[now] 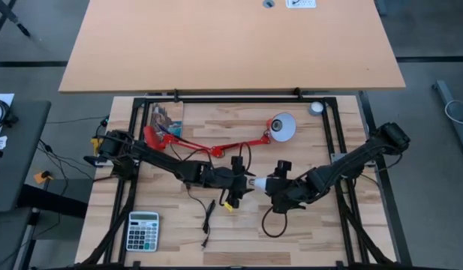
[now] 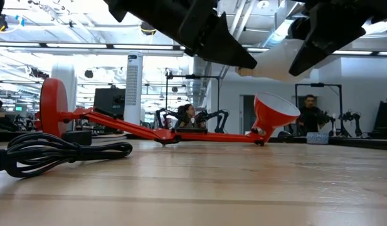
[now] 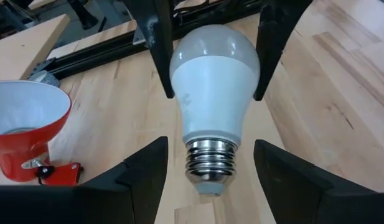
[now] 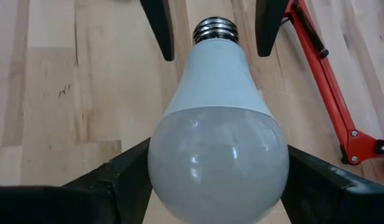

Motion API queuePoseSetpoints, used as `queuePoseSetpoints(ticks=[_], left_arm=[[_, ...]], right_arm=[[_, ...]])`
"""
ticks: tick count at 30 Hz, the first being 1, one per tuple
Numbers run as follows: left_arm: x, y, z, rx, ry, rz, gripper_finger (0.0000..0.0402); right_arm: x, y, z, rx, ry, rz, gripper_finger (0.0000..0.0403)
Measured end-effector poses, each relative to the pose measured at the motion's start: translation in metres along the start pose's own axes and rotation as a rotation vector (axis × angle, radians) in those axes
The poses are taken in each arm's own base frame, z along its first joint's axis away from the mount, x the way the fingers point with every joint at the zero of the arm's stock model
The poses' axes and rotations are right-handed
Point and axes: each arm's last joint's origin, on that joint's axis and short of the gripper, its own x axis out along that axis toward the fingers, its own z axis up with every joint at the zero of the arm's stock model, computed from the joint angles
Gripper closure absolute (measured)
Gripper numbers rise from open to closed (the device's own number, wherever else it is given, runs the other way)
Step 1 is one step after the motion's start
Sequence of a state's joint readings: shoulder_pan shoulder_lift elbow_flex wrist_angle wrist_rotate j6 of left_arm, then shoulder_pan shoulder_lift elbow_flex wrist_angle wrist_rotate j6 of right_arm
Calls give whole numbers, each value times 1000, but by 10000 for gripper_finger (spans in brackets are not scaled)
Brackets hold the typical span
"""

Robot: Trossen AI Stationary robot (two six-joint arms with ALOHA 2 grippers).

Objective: Screw lightbulb
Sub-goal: Insert the lightbulb in the lamp

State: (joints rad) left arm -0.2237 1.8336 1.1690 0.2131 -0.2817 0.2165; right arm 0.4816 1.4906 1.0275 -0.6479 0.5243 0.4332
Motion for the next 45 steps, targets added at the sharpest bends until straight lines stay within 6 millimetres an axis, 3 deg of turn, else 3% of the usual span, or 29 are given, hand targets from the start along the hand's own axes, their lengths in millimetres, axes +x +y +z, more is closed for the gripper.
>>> queuePoseSetpoints(ticks=[19,38,45], left_arm=[[0,0,0,-3,-8,-9,176],[0,0,-1,46,2,-8,281],[0,0,-1,49,2,-8,286]], right_arm=[[0,2,5,8,-49,22,106],[0,2,5,5,-45,20,106],[0,2,5,4,-44,19,106]])
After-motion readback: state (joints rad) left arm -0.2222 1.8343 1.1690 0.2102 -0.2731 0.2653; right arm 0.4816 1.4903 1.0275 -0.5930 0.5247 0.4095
